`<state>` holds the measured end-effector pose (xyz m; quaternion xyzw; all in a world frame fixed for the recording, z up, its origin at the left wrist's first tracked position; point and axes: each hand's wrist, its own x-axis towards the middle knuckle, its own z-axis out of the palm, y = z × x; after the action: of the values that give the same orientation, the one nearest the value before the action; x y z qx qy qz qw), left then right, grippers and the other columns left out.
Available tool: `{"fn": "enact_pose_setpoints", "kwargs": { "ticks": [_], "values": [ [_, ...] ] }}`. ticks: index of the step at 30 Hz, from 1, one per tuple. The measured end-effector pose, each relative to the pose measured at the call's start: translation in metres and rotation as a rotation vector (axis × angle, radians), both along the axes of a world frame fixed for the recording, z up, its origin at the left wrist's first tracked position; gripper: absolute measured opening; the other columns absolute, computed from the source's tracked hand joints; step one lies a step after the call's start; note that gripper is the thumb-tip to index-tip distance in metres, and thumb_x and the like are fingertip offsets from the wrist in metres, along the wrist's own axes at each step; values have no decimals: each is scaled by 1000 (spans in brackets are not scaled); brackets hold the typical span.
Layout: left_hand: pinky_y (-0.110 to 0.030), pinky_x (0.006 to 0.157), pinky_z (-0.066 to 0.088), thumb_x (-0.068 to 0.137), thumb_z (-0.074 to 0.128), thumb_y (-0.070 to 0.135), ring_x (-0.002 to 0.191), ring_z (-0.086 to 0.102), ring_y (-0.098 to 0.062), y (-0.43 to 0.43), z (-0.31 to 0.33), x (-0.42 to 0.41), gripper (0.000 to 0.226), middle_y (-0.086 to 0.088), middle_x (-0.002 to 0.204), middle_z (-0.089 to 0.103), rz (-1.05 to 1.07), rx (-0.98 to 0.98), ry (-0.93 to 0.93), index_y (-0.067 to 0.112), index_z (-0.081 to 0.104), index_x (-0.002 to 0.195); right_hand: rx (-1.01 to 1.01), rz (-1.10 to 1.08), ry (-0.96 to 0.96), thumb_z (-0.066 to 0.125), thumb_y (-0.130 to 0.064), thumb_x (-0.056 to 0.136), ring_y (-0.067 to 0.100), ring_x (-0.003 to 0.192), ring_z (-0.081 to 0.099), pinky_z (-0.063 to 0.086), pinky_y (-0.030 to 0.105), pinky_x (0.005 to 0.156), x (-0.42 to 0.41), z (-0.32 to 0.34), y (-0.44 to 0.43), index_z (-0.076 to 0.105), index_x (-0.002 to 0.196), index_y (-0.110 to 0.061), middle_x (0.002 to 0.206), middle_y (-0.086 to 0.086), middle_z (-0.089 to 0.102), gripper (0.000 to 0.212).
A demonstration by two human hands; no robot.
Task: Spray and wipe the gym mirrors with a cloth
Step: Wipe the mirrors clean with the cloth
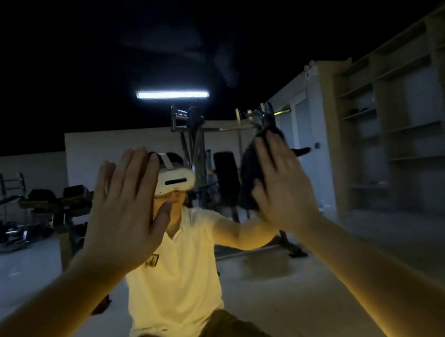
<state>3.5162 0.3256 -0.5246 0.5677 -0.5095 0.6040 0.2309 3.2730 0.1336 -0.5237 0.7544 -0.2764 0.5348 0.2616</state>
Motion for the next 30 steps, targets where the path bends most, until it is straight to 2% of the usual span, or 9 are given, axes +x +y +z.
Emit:
{"fn": "enact_pose_setpoints", "kwargs": {
  "ticks": [3, 7, 10, 15, 18, 20, 24, 27, 30],
  "values": [
    [-62, 127, 16, 104, 31, 56, 157, 24, -41, -5, 13, 4, 80, -27, 167, 27, 3, -15, 13, -1, 32, 160, 202, -95, -247, 23, -35, 97, 38, 153, 22, 31, 54, 122, -24, 27, -15, 15, 163, -5, 168, 22, 17, 73],
    [-66, 124, 19, 101, 32, 64, 159, 20, -40, -11, 13, 5, 89, -25, 169, 22, 44, 6, 37, -2, 27, 162, 252, -53, -388, 18, -35, 92, 41, 155, 16, 16, 54, 127, 16, 46, 10, 15, 163, -2, 168, 26, 16, 77],
    [-64, 126, 17, 102, 30, 66, 161, 12, -36, -13, 11, 9, 91, -22, 172, 15, 58, 23, 44, 0, 21, 164, 68, 9, -238, 24, -35, 95, 36, 158, 8, 9, 52, 129, 67, 39, 44, 13, 164, -6, 170, 22, 11, 75],
    [-61, 127, 18, 104, 23, 68, 162, 11, -33, -5, 13, 13, 89, -20, 173, 12, 91, 72, 21, 3, 21, 164, -190, 123, 203, 39, -35, 99, 27, 160, -1, 5, 48, 130, 103, 33, 76, 17, 164, -11, 172, 16, 8, 73],
    [-61, 126, 18, 102, 24, 69, 162, 10, -34, -2, 15, 11, 91, -21, 173, 12, 109, 97, 20, 2, 20, 164, -234, 72, 254, 43, -36, 101, 25, 159, 0, 0, 43, 130, 78, 41, 60, 16, 164, -12, 172, 14, 9, 73],
    [-63, 126, 19, 102, 26, 69, 161, 13, -36, -2, 15, 10, 92, -22, 172, 16, 102, 97, 23, 1, 22, 164, -162, 33, 169, 40, -38, 101, 26, 159, 1, 6, 46, 129, 54, 44, 40, 13, 165, -13, 172, 13, 9, 73],
    [-62, 125, 21, 100, 35, 64, 158, 24, -37, 0, 19, 4, 86, -23, 167, 29, 71, 64, 53, 2, 34, 160, 126, -89, -204, 18, -43, 97, 35, 157, 15, 26, 53, 125, -3, 59, -2, 10, 164, -10, 170, 18, 13, 76],
    [-61, 126, 20, 97, 43, 56, 154, 30, -39, 1, 28, 0, 79, -23, 162, 37, 49, 19, 39, 2, 43, 155, 307, -119, -413, 17, -39, 95, 42, 155, 16, 19, 54, 125, -11, 80, -11, 12, 163, -1, 167, 27, 14, 78],
    [-59, 126, 19, 96, 43, 56, 155, 28, -38, -2, 40, -3, 83, -23, 164, 34, 34, -24, 48, 1, 37, 158, 247, -65, -417, 10, -41, 93, 41, 156, 13, 12, 53, 127, 19, 98, 5, 11, 163, -1, 168, 27, 12, 81]
  ]
}}
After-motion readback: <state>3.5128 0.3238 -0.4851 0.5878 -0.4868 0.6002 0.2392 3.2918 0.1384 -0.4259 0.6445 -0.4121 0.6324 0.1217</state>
